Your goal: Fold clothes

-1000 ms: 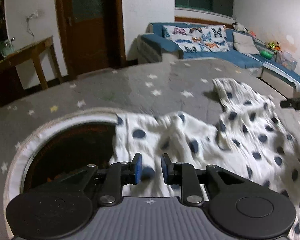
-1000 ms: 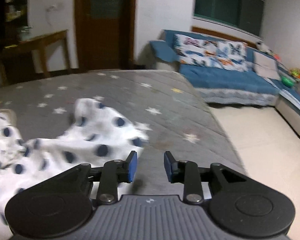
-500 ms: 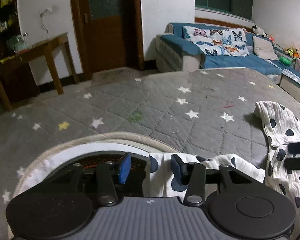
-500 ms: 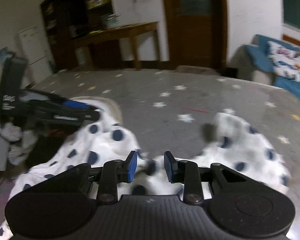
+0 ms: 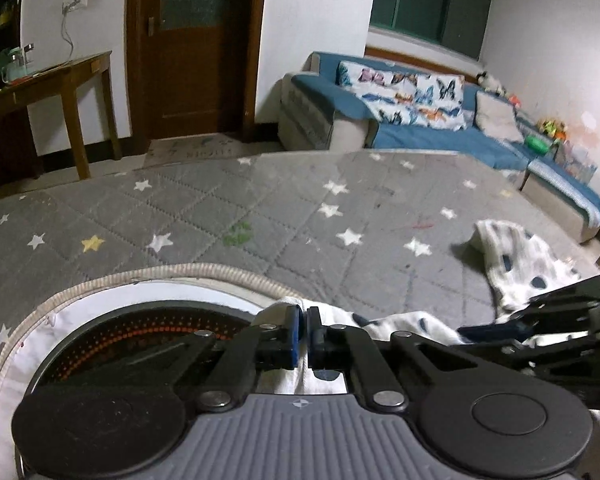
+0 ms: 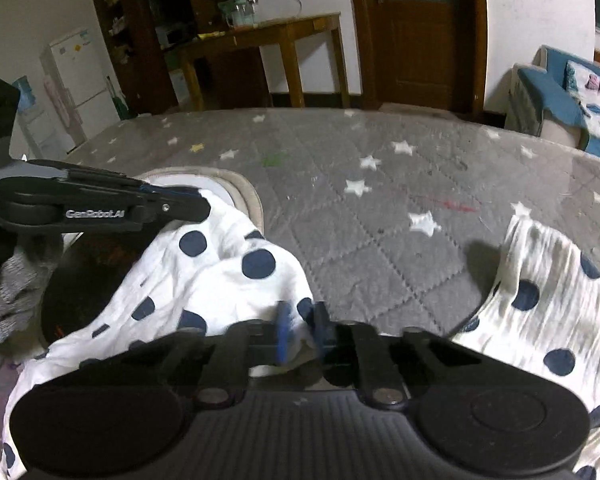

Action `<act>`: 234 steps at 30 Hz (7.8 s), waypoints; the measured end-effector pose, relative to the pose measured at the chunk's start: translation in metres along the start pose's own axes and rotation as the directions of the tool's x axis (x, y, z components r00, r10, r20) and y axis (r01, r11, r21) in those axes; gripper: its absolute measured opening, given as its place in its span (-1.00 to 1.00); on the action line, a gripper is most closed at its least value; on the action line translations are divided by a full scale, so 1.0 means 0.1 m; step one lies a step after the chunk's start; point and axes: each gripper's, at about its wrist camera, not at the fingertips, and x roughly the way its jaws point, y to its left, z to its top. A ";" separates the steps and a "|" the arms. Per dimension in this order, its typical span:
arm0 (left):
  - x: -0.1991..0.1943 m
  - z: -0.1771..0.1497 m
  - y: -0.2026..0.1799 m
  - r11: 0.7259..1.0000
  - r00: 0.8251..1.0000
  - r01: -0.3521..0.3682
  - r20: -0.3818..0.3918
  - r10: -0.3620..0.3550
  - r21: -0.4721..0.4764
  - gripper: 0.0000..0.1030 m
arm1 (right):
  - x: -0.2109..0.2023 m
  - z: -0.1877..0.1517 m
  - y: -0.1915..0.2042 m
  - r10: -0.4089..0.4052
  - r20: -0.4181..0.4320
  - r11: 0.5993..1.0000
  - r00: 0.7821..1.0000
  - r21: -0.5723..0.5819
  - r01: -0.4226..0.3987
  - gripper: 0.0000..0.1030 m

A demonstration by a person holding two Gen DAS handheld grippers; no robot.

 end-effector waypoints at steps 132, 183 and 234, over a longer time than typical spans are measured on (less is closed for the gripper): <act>0.49 0.20 -0.35 0.977 0.999 -0.036 -0.007 0.038 0.209 0.01 | -0.43 -0.01 -1.69 -0.299 -0.005 0.911 0.954 0.295 0.287 -0.24; 0.63 -0.25 -0.46 0.994 0.997 -0.071 0.015 0.070 0.082 1.00 | -0.70 -0.64 -1.12 -0.098 0.003 0.965 0.995 0.245 0.094 -0.58; 1.09 0.38 -0.08 0.973 0.977 -0.213 0.036 0.210 0.086 0.69 | 0.21 0.29 -1.50 -0.257 0.055 0.962 0.965 0.110 0.250 0.38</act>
